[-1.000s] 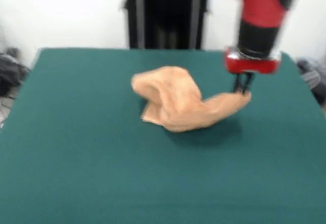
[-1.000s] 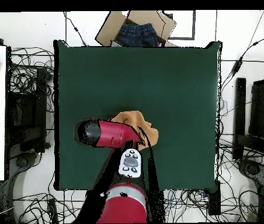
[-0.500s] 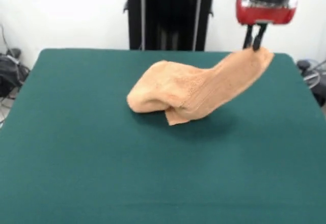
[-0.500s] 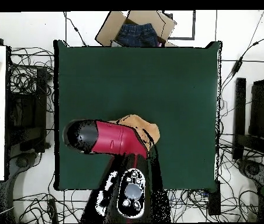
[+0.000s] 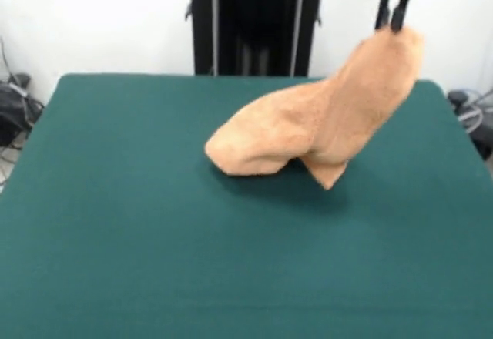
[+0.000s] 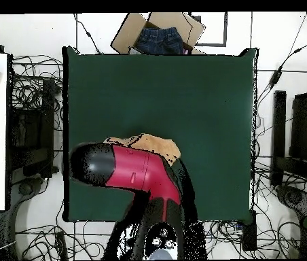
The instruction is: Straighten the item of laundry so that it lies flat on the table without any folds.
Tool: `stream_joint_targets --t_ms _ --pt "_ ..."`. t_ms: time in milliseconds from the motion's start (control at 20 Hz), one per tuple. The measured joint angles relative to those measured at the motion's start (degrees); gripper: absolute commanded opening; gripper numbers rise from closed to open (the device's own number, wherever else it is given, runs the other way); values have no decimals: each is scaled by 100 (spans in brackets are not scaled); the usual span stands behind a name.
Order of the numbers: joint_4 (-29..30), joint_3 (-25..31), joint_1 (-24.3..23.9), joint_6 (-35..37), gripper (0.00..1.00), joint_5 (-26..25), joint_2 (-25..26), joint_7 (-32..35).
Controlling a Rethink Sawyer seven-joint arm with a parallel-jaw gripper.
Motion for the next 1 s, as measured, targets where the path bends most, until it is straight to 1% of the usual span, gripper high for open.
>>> stream_joint_targets --t_ms 100,250,400,600,950,1000 --pt "69 -2 -54 60 0 42 -193 0" --pt "101 -2 -86 125 0 78 -334 0" --pt "112 -3 -161 381 0 179 -647 0" --pt "110 -4 -201 786 0 188 -921 0" --pt "-104 -26 -94 2157 0 167 -1501 37" --pt "-228 -60 -6 2555 0 159 -1660 103"
